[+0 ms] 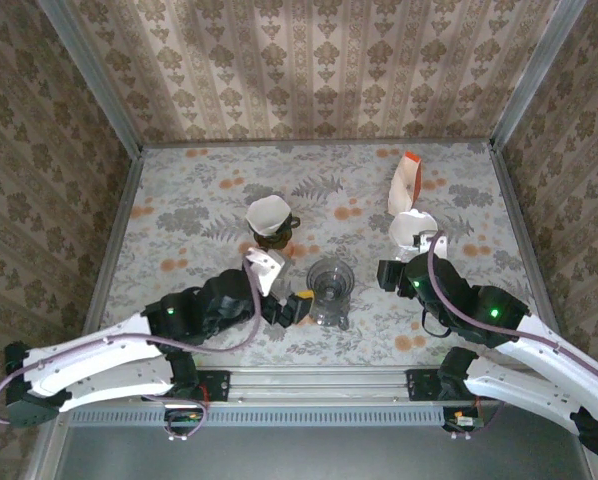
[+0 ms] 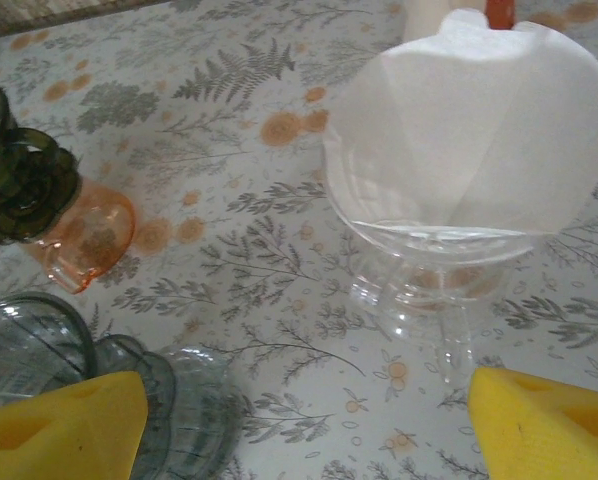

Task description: Place the coffee filter in the dripper

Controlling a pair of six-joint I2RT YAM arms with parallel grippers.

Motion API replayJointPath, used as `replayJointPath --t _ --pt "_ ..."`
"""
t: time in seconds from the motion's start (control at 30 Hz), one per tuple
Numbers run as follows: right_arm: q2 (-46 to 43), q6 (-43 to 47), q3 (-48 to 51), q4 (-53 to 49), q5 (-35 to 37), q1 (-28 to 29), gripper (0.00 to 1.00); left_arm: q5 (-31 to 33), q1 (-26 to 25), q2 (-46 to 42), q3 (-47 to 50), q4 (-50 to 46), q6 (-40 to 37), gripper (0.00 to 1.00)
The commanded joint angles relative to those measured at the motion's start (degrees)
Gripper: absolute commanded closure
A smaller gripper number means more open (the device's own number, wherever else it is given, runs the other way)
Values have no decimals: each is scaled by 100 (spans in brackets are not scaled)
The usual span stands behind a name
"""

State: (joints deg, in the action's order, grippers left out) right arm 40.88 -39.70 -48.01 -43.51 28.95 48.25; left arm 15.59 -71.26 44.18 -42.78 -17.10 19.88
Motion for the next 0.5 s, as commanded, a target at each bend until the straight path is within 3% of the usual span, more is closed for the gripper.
replayJointPath --t 0.0,0.13,0.27,0.47 --pt "23 353 -69 319 -214 -26 16 260 30 -301 -90 269 33 0" --pt "241 644 -391 354 -250 -26 17 65 108 -436 -49 480 -154 0" --pt "1024 996 -1146 146 -284 -158 22 107 305 -407 -90 408 -203 3" --pt "2298 1243 -2218 107 -1400 -1528 34 26 694 -340 -78 291 -166 0"
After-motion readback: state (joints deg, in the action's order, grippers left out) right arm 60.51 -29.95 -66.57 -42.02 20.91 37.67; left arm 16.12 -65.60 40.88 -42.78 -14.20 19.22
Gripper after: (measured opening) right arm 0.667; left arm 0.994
